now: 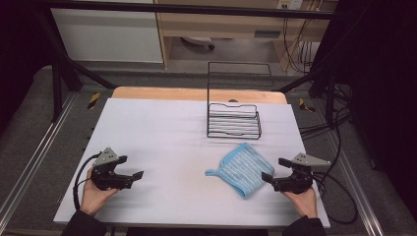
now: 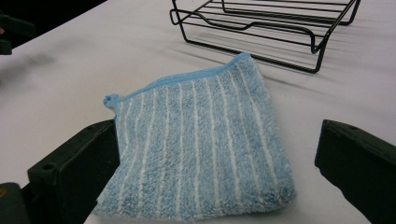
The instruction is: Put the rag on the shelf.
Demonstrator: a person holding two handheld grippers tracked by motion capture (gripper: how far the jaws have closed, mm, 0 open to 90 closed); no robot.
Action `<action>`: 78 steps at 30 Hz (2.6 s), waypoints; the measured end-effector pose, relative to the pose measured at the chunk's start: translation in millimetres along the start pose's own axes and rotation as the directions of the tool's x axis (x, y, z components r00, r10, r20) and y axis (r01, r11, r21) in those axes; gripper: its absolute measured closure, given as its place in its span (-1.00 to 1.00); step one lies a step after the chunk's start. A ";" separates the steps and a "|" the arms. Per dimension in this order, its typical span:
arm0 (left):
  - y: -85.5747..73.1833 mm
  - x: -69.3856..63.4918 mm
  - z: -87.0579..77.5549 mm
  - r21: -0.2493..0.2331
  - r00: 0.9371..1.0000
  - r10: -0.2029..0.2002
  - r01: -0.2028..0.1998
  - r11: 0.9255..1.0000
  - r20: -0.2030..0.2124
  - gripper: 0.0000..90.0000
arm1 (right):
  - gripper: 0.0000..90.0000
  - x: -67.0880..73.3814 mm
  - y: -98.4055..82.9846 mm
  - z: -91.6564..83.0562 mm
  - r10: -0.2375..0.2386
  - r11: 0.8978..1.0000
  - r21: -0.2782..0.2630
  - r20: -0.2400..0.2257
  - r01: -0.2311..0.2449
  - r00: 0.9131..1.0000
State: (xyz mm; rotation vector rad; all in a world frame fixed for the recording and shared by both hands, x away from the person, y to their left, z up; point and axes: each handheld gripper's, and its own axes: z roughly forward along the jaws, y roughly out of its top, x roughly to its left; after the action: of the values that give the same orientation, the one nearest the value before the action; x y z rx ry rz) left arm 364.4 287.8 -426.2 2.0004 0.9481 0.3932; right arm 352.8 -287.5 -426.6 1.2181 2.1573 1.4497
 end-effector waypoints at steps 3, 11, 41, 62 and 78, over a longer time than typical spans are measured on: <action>-0.1 -0.1 0.1 0.004 1.000 0.002 -0.002 1.000 -0.001 -0.78 | -0.99 0.4 -0.1 0.8 -0.001 1.000 0.012 0.003 0.001 1.000; -0.7 -0.2 0.4 0.007 1.000 0.000 0.000 1.000 0.003 -0.79 | -0.99 8.1 1.9 6.6 -0.018 0.999 0.032 0.017 0.018 1.000; -2.1 1.2 0.9 0.011 1.000 -0.005 0.005 1.000 -0.026 -0.74 | -0.49 79.3 23.8 73.5 -0.167 0.971 0.171 -0.024 0.169 0.986; -1.8 0.9 0.1 0.017 0.999 -0.001 0.002 1.000 -0.035 -0.71 | 0.12 93.7 13.3 115.8 -0.309 0.911 0.293 0.023 0.289 0.951; -1.9 1.3 0.2 0.019 0.999 -0.006 0.007 1.000 -0.038 -0.69 | 0.52 94.3 12.7 113.6 -0.345 0.892 0.334 0.064 0.305 0.937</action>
State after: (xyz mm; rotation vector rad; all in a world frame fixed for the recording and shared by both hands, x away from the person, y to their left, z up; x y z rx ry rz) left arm 364.5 289.3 -427.9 2.0126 0.9851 0.4213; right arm 372.2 -142.0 -447.6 0.9422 2.4305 0.8903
